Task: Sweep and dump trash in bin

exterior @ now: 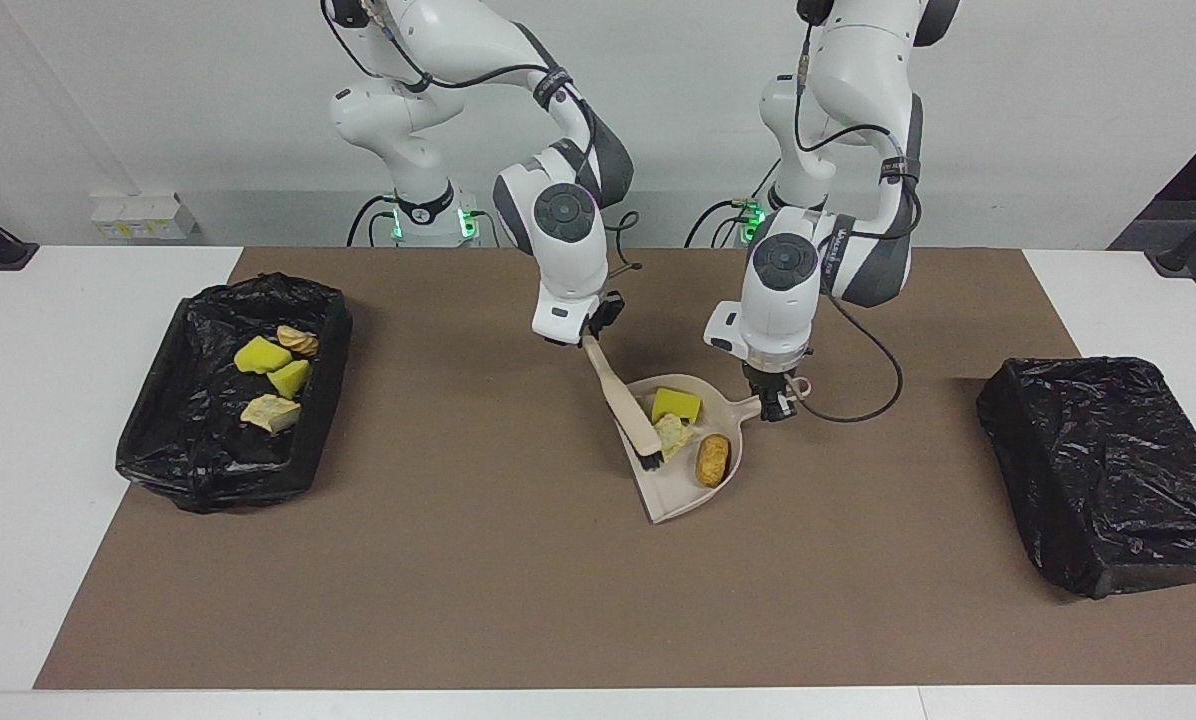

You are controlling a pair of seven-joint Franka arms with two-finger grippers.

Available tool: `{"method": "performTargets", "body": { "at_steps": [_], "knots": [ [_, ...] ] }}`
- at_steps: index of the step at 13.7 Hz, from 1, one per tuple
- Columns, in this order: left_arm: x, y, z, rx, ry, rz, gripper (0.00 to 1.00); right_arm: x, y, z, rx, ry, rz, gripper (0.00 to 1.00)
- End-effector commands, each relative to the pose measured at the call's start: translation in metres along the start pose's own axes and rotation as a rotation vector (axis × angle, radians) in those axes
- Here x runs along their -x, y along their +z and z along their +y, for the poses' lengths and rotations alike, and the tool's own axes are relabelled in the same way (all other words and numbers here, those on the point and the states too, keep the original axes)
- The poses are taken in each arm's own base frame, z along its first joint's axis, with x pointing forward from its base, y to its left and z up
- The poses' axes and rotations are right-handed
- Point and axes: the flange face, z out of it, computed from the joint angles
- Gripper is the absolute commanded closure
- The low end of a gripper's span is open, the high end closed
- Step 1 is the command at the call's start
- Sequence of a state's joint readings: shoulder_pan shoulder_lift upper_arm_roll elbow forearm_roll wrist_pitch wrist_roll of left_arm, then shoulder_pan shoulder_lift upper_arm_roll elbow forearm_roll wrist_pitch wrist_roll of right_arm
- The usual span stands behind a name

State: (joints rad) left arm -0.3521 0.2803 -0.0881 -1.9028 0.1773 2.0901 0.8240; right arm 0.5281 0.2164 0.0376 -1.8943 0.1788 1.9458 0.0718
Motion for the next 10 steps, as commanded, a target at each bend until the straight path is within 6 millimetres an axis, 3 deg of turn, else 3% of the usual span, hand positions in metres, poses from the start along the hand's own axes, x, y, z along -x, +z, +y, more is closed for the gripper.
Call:
{"method": "performTargets", "body": {
  "at_steps": [1, 3, 8, 10],
  "knots": [
    [0.004, 0.004, -0.002, -0.027, 0.057, -0.003, 1.0, 0.022, -0.034, 0.012, -0.017, 0.03, -0.019, 1.0],
    [0.007, 0.005, -0.003, -0.028, 0.088, 0.0, 1.0, 0.035, -0.061, 0.038, -0.015, 0.073, -0.016, 1.0],
    [0.011, 0.006, -0.01, -0.064, 0.159, 0.043, 1.0, 0.069, -0.104, 0.106, 0.106, 0.168, -0.054, 1.0],
    [0.031, 0.001, -0.025, -0.06, 0.177, 0.068, 1.0, 0.075, -0.109, 0.123, 0.117, 0.202, -0.068, 1.0]
  ]
}}
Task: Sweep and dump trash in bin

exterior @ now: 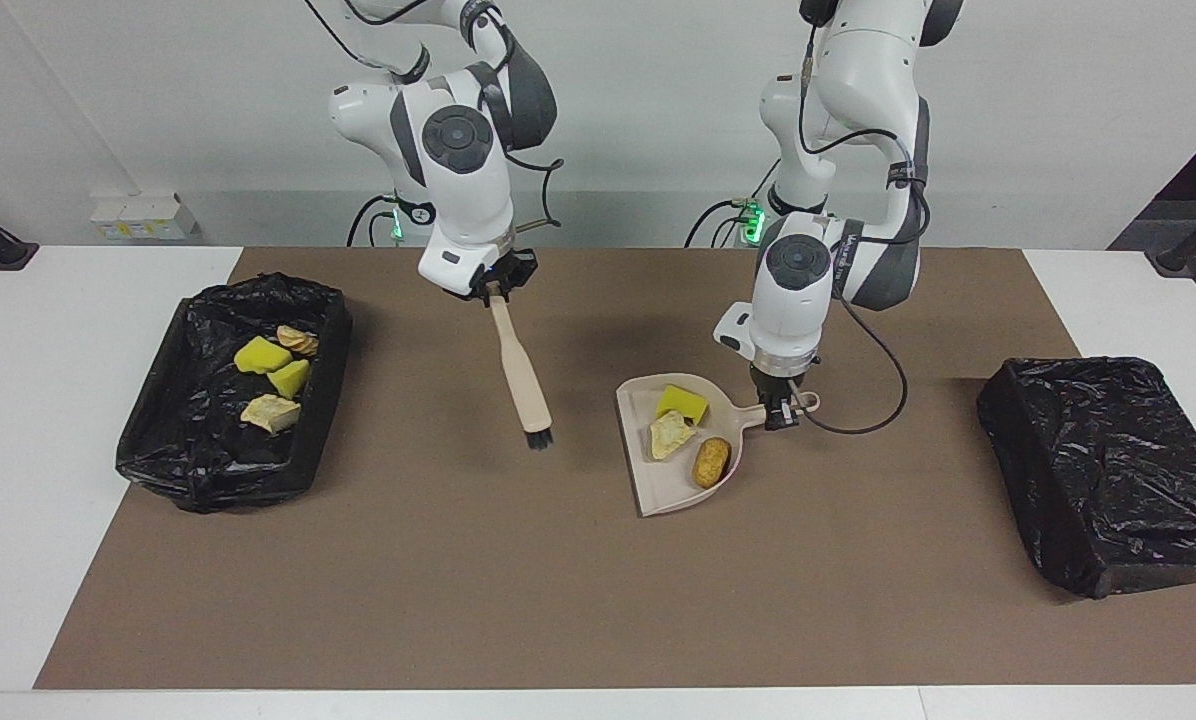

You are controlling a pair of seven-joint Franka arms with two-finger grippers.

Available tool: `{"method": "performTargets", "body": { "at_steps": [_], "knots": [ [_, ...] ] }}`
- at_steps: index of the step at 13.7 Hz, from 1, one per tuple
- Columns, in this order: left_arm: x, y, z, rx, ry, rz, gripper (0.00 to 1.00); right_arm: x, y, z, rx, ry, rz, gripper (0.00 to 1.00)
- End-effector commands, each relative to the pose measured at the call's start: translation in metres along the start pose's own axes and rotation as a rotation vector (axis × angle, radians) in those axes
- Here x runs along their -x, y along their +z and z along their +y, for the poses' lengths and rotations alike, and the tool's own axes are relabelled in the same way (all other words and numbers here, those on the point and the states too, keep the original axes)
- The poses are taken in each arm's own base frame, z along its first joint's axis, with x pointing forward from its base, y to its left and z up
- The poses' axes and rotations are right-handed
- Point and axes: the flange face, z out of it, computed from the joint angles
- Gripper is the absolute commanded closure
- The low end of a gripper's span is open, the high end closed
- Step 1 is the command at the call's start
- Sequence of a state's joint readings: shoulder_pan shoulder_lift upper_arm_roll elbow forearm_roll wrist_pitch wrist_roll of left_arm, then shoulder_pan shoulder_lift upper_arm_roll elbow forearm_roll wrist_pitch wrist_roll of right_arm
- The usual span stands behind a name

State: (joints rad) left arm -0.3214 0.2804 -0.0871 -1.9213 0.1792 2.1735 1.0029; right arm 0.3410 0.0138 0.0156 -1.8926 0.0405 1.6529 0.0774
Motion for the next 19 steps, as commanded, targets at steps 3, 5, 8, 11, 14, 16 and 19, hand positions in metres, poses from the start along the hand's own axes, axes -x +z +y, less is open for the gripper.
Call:
{"method": "performTargets", "body": {
  "at_steps": [3, 5, 8, 11, 14, 16, 19],
  "knots": [
    [0.051, -0.024, -0.025, -0.033, 0.043, 0.086, 1.0, 0.011, -0.001, 0.025, 0.012, 0.072, -0.017, 1.0],
    [0.08, -0.039, -0.041, -0.051, 0.049, 0.117, 1.0, 0.013, -0.002, 0.022, 0.004, 0.11, -0.015, 1.0],
    [0.155, -0.075, -0.067, -0.124, 0.054, 0.143, 1.0, 0.023, 0.004, -0.004, -0.026, 0.168, -0.026, 1.0],
    [0.235, -0.099, -0.077, -0.133, -0.039, 0.126, 1.0, 0.032, 0.013, -0.059, -0.061, 0.212, -0.043, 1.0],
    [0.321, -0.131, -0.089, -0.116, -0.146, 0.152, 1.0, 0.045, 0.016, -0.112, -0.108, 0.234, -0.064, 1.0],
    [0.386, -0.137, -0.092, -0.113, -0.11, 0.137, 1.0, 0.046, 0.035, -0.152, -0.093, 0.205, -0.079, 1.0],
    [0.482, -0.141, -0.086, -0.152, -0.154, 0.113, 1.0, 0.051, 0.07, -0.228, -0.121, 0.26, -0.076, 1.0]
  ]
}}
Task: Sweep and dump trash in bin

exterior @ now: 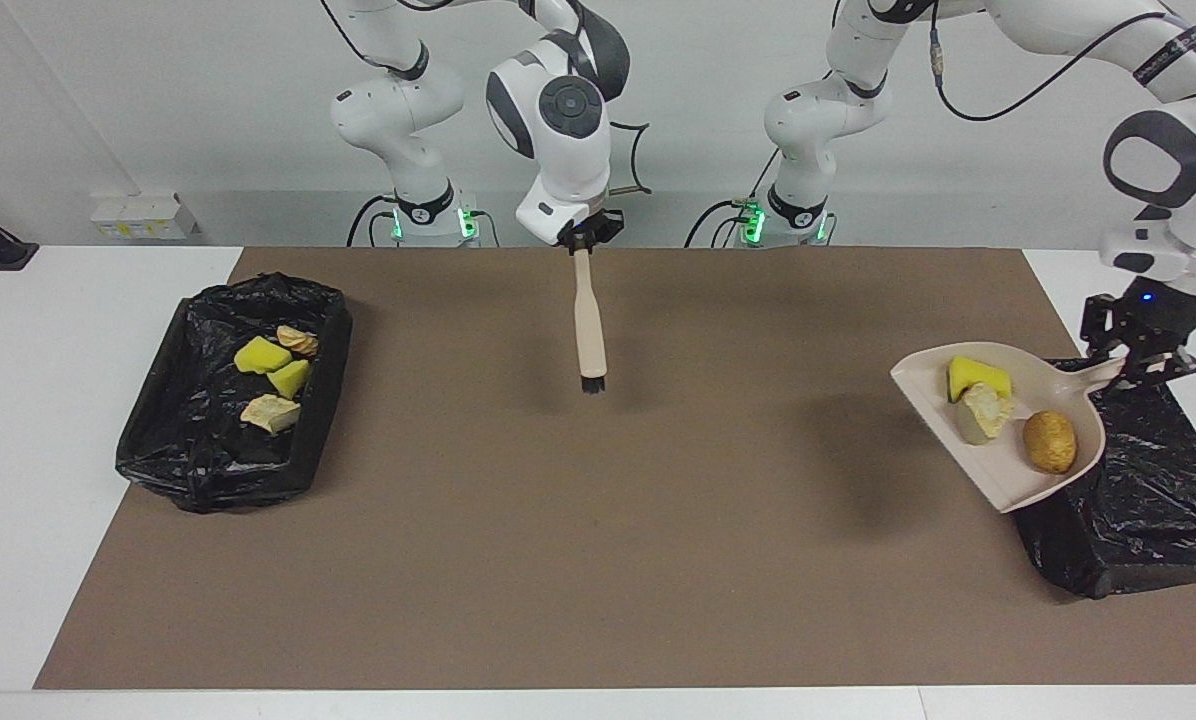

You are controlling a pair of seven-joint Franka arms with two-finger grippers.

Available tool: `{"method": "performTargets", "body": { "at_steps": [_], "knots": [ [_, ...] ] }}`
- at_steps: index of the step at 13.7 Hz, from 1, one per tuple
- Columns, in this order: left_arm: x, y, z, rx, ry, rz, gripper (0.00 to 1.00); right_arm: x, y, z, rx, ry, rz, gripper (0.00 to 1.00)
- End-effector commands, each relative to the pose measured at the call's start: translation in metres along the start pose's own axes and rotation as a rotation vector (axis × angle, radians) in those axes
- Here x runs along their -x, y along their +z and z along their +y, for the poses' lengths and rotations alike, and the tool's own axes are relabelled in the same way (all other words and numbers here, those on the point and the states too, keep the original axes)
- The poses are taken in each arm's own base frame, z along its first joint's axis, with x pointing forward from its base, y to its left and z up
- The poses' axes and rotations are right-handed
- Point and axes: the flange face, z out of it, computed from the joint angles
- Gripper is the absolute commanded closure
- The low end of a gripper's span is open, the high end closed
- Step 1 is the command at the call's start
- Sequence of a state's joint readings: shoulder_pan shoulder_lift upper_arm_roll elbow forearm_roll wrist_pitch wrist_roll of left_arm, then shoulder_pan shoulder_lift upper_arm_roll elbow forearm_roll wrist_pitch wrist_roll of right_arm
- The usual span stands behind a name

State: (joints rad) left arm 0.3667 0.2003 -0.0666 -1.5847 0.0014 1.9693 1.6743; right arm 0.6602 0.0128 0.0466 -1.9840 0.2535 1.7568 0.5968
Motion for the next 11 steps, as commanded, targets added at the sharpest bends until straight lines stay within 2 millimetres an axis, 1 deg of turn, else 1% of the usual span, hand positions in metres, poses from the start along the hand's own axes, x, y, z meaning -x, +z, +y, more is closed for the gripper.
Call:
{"method": "performTargets", "body": {
  "at_steps": [1, 2, 3, 4, 5, 6, 7, 9, 10, 11],
  "knots": [
    [0.057, -0.013, -0.016, -0.036, -0.021, 0.002, 1.0, 0.012, 0.04, -0.043, -0.003, 0.03, -0.018, 1.0],
    [0.079, -0.02, -0.018, -0.06, -0.048, -0.015, 1.0, 0.015, 0.05, -0.045, 0.012, 0.023, -0.031, 1.0],
    [0.102, -0.026, -0.019, -0.075, -0.069, -0.046, 1.0, 0.017, 0.065, -0.041, 0.028, 0.028, -0.045, 1.0],
    [0.11, -0.029, -0.023, -0.083, -0.06, -0.085, 1.0, 0.019, 0.078, -0.037, 0.044, 0.029, -0.059, 1.0],
    [0.12, -0.028, -0.026, -0.087, -0.052, -0.127, 1.0, 0.026, 0.09, -0.038, 0.065, 0.02, -0.074, 1.0],
    [0.13, -0.028, -0.031, -0.098, -0.04, -0.162, 1.0, 0.029, 0.095, -0.036, 0.072, 0.022, -0.079, 1.0],
    [0.135, -0.028, -0.036, -0.107, -0.022, -0.19, 1.0, 0.027, 0.094, -0.037, 0.062, 0.048, -0.068, 1.0],
    [0.138, -0.026, -0.044, -0.138, 0.004, -0.238, 1.0, 0.015, 0.096, -0.039, 0.006, 0.11, 0.004, 1.0],
    [0.14, -0.021, -0.046, -0.143, 0.017, -0.263, 1.0, 0.012, 0.097, -0.039, -0.012, 0.106, 0.026, 1.0],
    [0.143, -0.013, -0.048, -0.136, 0.038, -0.303, 1.0, 0.012, 0.103, -0.036, -0.007, 0.095, 0.023, 1.0]
  ]
}}
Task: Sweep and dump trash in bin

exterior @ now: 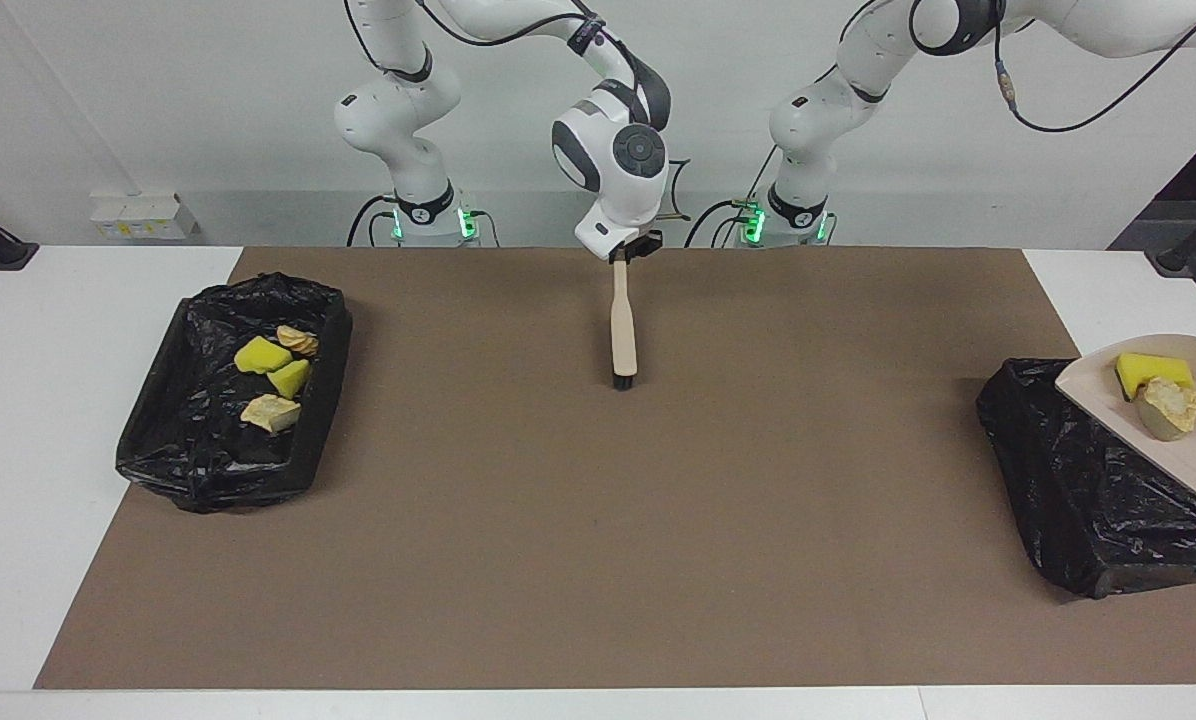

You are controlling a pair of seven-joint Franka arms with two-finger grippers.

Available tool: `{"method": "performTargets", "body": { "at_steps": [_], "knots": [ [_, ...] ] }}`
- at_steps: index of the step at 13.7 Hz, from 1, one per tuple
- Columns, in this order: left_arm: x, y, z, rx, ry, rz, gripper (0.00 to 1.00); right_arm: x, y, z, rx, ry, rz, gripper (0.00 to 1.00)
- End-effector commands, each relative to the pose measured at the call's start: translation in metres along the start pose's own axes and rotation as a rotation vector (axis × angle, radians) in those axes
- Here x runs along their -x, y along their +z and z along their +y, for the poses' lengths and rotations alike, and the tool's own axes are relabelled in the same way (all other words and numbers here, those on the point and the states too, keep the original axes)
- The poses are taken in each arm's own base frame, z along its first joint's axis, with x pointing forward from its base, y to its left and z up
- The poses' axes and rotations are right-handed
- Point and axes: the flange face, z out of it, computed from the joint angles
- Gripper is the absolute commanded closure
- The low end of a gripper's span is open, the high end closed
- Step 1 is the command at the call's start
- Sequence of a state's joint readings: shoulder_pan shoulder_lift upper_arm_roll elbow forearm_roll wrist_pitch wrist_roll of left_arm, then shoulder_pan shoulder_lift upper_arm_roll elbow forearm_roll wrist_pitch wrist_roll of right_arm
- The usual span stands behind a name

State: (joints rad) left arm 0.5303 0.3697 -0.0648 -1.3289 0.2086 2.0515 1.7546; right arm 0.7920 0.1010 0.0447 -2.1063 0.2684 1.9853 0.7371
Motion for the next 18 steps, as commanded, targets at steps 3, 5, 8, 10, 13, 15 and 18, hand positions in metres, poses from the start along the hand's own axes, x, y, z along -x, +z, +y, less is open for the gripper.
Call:
{"method": "performTargets", "body": {
  "at_steps": [3, 5, 8, 10, 13, 15, 18],
  "knots": [
    [-0.011, 0.026, -0.017, 0.0, 0.14, -0.162, 1.0, 0.004, 0.013, 0.01, -0.023, -0.008, 0.002, 1.0],
    [-0.024, 0.025, -0.021, 0.01, 0.219, -0.251, 1.0, 0.006, 0.013, 0.01, -0.018, -0.05, 0.0, 1.0],
    [-0.041, 0.021, -0.028, 0.0, 0.303, -0.342, 1.0, 0.009, 0.019, 0.015, -0.006, -0.11, -0.012, 1.0],
    [-0.039, 0.02, -0.029, -0.022, 0.318, -0.363, 1.0, 0.007, 0.019, 0.016, -0.01, -0.091, -0.01, 1.0],
    [-0.036, 0.013, -0.031, -0.018, 0.371, -0.478, 1.0, 0.004, 0.019, 0.017, -0.011, -0.063, -0.011, 1.0],
    [-0.034, -0.004, -0.032, -0.031, 0.374, -0.504, 1.0, 0.001, 0.019, 0.018, -0.014, -0.061, -0.009, 0.96],
    [-0.036, -0.051, -0.032, -0.074, 0.366, -0.529, 1.0, -0.005, 0.019, 0.022, -0.025, -0.042, -0.014, 0.82]
  ]
}}
